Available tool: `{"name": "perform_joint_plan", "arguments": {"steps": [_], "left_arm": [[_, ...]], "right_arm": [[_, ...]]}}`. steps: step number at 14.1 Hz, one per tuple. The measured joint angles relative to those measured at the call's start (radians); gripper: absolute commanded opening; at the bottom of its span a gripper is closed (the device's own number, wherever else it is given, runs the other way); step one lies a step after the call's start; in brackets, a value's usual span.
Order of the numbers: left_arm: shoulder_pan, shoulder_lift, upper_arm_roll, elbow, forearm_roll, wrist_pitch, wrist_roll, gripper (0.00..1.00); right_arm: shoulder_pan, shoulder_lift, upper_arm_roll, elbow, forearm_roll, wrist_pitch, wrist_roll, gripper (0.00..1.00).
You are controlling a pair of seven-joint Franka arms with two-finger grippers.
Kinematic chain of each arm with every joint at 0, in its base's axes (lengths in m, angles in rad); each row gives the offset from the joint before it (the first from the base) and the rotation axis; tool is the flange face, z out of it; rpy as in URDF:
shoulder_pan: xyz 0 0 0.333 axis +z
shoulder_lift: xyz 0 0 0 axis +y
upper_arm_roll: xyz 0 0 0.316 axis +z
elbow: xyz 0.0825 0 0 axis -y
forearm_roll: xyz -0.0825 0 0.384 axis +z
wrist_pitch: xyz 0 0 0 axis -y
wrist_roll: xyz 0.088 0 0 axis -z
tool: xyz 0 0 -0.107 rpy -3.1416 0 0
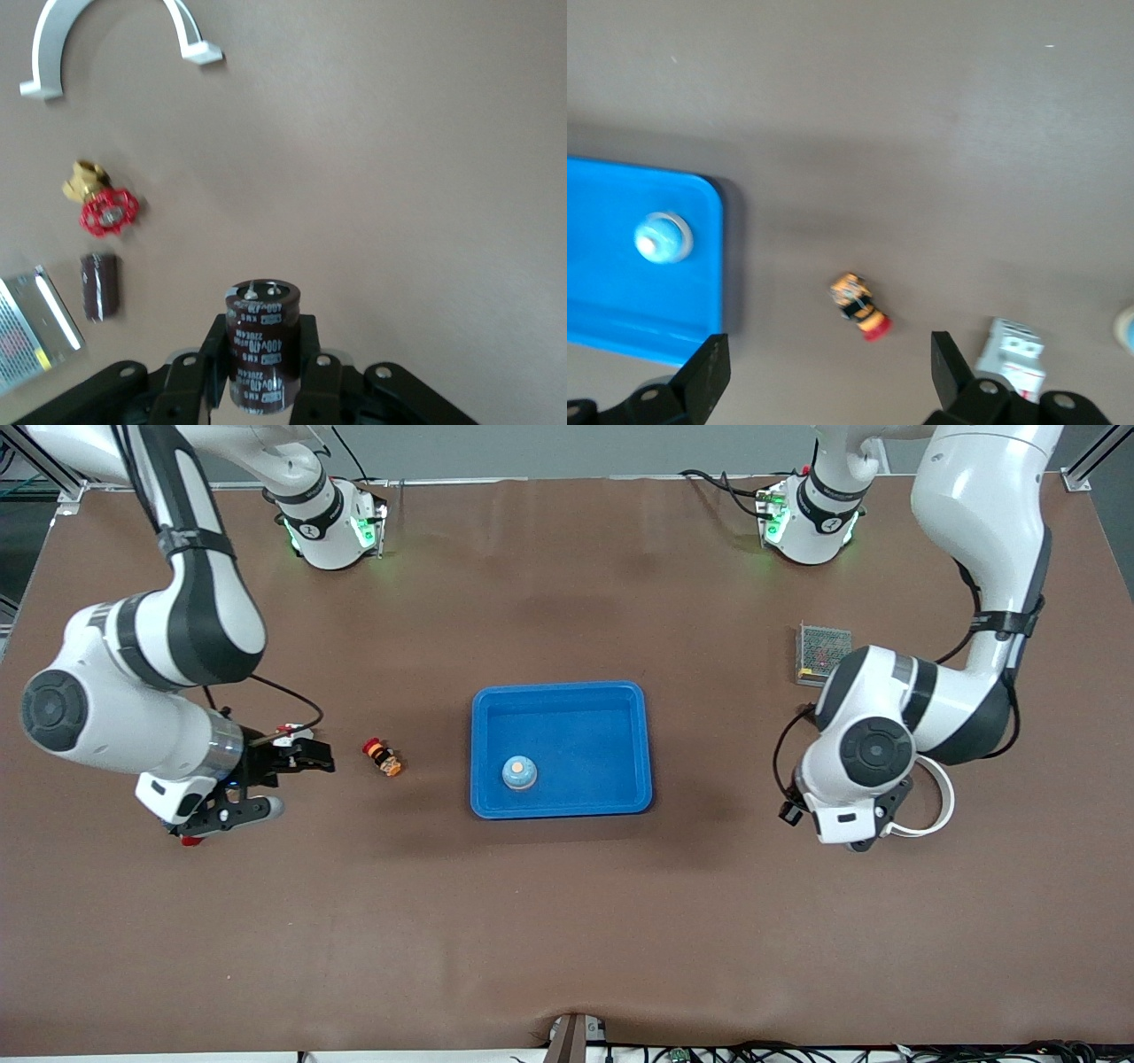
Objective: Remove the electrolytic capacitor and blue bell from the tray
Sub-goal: 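Release the bell by the red button while the left gripper carries the capacitor, then grasp the second bell with the right gripper while the left gripper places the capacitor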
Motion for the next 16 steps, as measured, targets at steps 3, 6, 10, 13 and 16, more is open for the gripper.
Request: {"name": "perform_joint_plan", "arguments": {"steps": [3,6,10,13,16], "left_arm": [[0.065,0.0,0.001,-0.006,0.0,-0.002,0.167,0.0],[0.137,0.0,0.001,-0.029,0.0,-0.003,0.305,0.0],[0.197,0.001,0.002,-0.06,0.018,-0.003,0.43,0.0],[0.22,0.001,0.002,-0.091,0.086,0.002,0.457,0.0],[0.229,0.002,0.001,-0.122,0.114,0.026,0.457,0.0]], "right_arm": [[0.076,0.002,0.001,0.0,0.002,0.079,0.19,1.0],[0.153,0.023,0.002,-0.002,0.003,0.168,0.387,1.0],[0.248,0.098,0.002,-0.004,0.003,0.298,0.566,1.0],[0.29,0.151,0.001,-0.004,0.003,0.358,0.6,1.0],[0.315,0.198,0.0,-0.004,0.002,0.376,0.599,1.0]]}}
